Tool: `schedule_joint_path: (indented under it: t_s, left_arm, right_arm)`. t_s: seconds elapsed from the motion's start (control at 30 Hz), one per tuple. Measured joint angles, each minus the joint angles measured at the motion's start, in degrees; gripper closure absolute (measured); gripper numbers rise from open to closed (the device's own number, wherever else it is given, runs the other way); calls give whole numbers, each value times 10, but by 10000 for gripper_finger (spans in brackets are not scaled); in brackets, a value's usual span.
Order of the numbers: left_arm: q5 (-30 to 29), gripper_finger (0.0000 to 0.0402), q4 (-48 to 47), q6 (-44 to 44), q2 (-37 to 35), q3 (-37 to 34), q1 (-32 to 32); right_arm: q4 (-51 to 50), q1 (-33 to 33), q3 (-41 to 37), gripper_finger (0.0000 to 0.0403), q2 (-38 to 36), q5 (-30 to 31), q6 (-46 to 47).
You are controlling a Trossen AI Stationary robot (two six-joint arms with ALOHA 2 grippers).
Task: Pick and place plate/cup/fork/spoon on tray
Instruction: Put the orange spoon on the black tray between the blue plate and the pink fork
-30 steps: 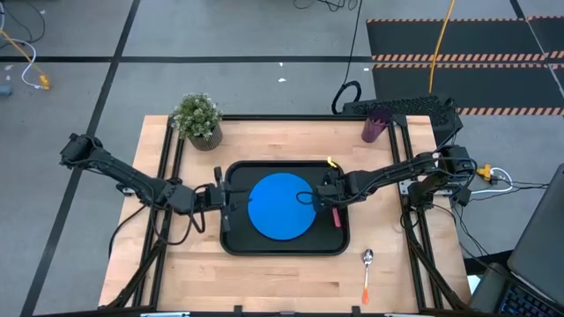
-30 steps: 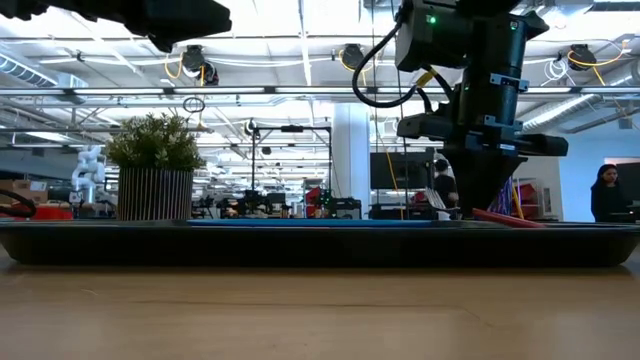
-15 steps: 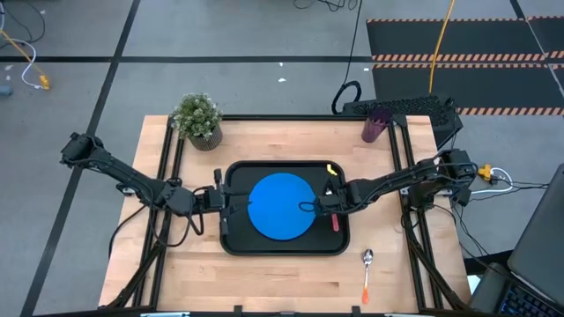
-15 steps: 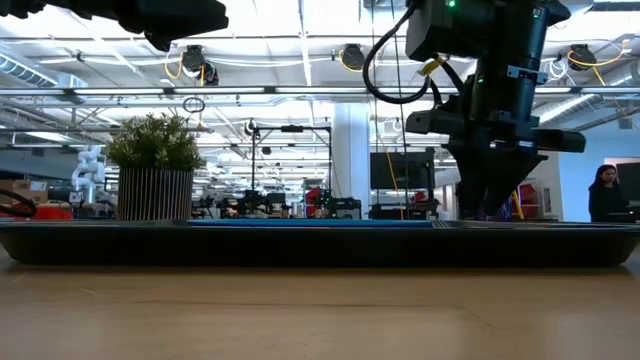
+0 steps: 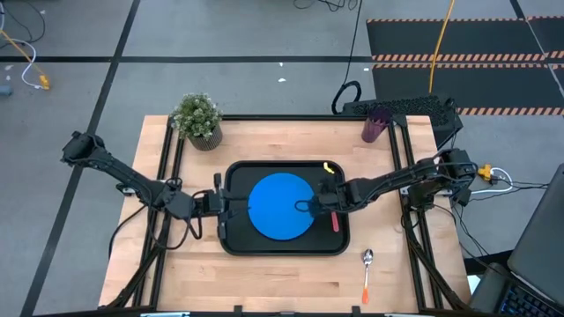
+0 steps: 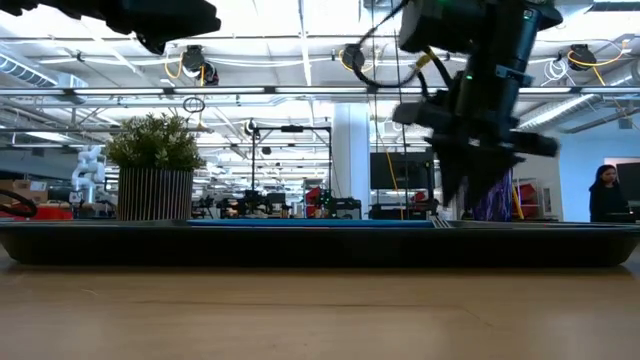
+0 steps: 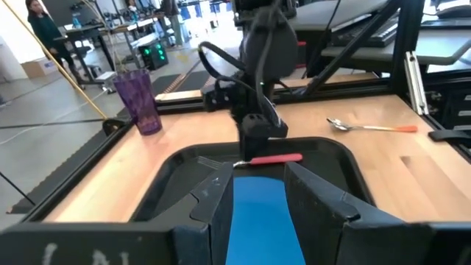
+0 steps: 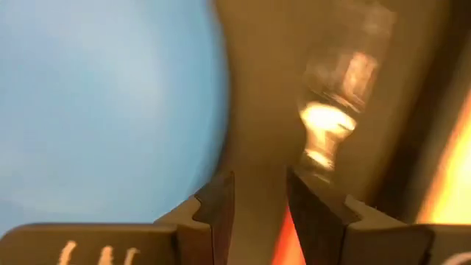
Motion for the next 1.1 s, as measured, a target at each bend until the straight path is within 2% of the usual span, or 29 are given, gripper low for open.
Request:
schedule_joint_path:
  t_s: [0.2, 0.47, 0.87, 1.1]
  left_arm:
    - [-15, 275, -2, -8, 0, 0, -19]
    - [-29, 275, -5, -8, 0, 0, -33]
    - [-30, 275, -4, -2, 0, 0, -33]
    - [-30, 275, -3, -3, 0, 0, -33]
  right_arm:
    - [78, 0, 0, 287, 0, 1, -23]
    - [24, 18, 0, 287, 0, -1, 18]
    - [19, 45, 0, 287, 8, 1, 45]
    - [-18, 63, 0, 287, 5, -47, 70]
